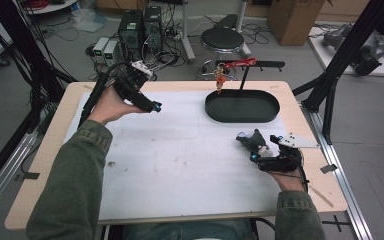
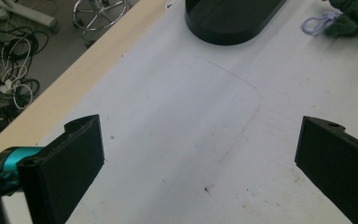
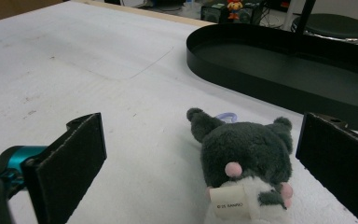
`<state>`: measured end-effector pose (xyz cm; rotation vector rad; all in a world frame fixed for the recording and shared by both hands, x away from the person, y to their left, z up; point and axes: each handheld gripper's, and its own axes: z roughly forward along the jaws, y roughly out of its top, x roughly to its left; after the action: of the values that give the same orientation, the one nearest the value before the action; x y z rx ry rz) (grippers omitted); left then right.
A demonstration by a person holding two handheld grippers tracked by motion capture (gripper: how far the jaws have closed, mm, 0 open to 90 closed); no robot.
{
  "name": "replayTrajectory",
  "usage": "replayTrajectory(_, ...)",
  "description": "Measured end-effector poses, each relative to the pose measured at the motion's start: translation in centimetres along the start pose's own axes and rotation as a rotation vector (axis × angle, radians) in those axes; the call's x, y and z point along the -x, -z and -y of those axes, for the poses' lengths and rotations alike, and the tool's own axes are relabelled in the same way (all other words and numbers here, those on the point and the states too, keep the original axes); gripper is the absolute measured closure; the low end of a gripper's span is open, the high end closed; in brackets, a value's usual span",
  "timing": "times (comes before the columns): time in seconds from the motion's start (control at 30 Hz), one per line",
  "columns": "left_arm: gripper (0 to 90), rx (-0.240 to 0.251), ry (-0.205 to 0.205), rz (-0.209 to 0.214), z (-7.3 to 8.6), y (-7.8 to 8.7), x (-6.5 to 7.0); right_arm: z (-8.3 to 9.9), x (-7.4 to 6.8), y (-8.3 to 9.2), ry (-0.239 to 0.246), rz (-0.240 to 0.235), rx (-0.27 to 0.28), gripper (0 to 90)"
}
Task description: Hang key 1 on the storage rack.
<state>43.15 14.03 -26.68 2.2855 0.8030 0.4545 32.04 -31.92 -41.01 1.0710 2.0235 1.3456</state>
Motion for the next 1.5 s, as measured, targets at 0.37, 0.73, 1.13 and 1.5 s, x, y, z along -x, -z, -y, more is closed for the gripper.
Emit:
replayTrajectory(0.37, 1.7, 0.034, 0.046, -0.040, 5.9, 0.8, 0.8, -0.1, -0.2, -0.1, 0.005, -0.001, -0.004, 0.3)
replayTrajectory(0.73, 1.7, 0.060, 0.071, -0.073, 10.3, 1.4, 2.2, -0.1, -0.3, -0.2, 0.001, 0.000, -0.014, 0.4)
replayTrajectory(1.13, 1.7, 0.066, 0.130, -0.084, 15.2, 1.0, 3.5, -0.1, -0.4, -0.2, 0.008, 0.001, -0.016, 0.4)
replayTrajectory(1.5, 1.7, 0.095, 0.120, -0.107, 17.6, 1.2, 5.1, -0.1, -0.4, -0.4, 0.012, -0.002, -0.020, 0.4)
